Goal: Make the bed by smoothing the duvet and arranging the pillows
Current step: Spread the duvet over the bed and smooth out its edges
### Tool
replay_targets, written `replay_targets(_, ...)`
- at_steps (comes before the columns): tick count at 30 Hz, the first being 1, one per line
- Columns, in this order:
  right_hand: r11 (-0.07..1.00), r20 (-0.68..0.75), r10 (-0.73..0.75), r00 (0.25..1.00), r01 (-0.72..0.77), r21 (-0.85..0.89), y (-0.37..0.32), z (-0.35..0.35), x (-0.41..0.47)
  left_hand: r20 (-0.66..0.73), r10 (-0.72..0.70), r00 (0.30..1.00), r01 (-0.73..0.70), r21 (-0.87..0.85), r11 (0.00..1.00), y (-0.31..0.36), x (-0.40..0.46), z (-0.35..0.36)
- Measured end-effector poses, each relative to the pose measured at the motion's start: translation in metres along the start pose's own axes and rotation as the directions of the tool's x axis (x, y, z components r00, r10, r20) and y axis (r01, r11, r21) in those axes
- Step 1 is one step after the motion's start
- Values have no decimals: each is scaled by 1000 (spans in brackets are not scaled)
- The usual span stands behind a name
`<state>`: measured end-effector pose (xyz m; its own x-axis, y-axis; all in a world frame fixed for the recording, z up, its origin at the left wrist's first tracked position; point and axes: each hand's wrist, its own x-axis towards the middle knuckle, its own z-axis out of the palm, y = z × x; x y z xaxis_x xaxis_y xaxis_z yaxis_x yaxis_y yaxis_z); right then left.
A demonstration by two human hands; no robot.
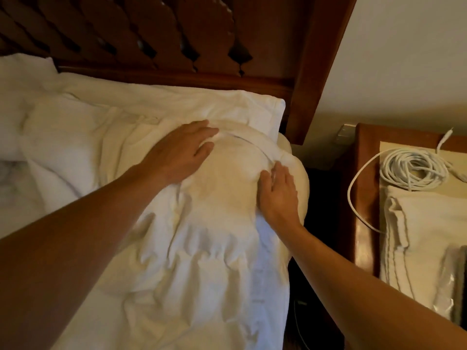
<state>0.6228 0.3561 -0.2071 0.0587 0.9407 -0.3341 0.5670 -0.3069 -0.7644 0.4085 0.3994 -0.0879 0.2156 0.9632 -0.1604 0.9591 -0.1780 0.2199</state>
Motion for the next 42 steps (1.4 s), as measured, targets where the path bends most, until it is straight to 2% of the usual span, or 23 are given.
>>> replay_targets(2,987,-92,-157,983,158,-2,-26,-2,-3,-222,29,975,-22,33,999,-10,-4,-19)
replay_targets(5,918,-29,-395,918,394,-32,-72,6,-1,-388,-31,921,77,103,992,-43,-6,-40)
replay_targets(7,880,28,-472,881,473,-39,-101,15,6,-338,-187,922,191,-21,981,-72,-4,-47)
replay_targets(10,837,98,-533,840,541,-83,-138,32,15,-140,-341,930,312,-191,931,-117,-8,-49)
replay_targets(12,803,151,-562,814,580,-140,-151,42,16,-50,-311,949,305,-101,947,-136,-12,-48)
replay_targets(14,778,197,-560,805,593,-208,-159,54,18,3,-280,960,278,90,956,-149,-14,-52)
replay_targets(18,780,204,-517,831,555,-289,-162,65,24,-17,-304,952,286,397,872,-156,-4,-66)
replay_targets(21,763,188,-519,833,552,-336,-163,67,26,-184,-442,878,465,545,698,-177,-8,-89)
replay_targets(24,747,199,-522,829,557,-362,-164,66,27,-413,-549,726,687,444,575,-206,-23,-116)
replay_targets(25,742,206,-516,831,554,-377,-165,65,27,-438,-554,707,707,424,567,-212,-24,-121)
replay_targets(27,734,217,-489,845,534,-421,-168,65,27,-396,-530,750,662,442,606,-214,-19,-123)
replay_targets(30,734,199,-472,859,508,-450,-173,66,25,-281,-452,847,532,421,735,-223,-15,-122)
replay_targets(32,719,189,-505,842,531,-449,-176,69,22,-292,-432,854,514,340,787,-240,-22,-133)
replay_targets(34,685,197,-542,817,565,-459,-178,76,18,-293,-482,826,537,143,832,-264,-35,-152)
replay_targets(36,672,207,-545,812,571,-471,-181,88,12,-51,-544,838,533,-140,834,-283,-55,-168)
replay_targets(38,698,198,-536,821,563,-444,-188,101,5,162,-480,862,505,-190,842,-291,-76,-170)
replay_targets(42,694,228,-565,793,607,-387,-209,135,-10,240,-385,891,433,-200,879,-311,-93,-147)
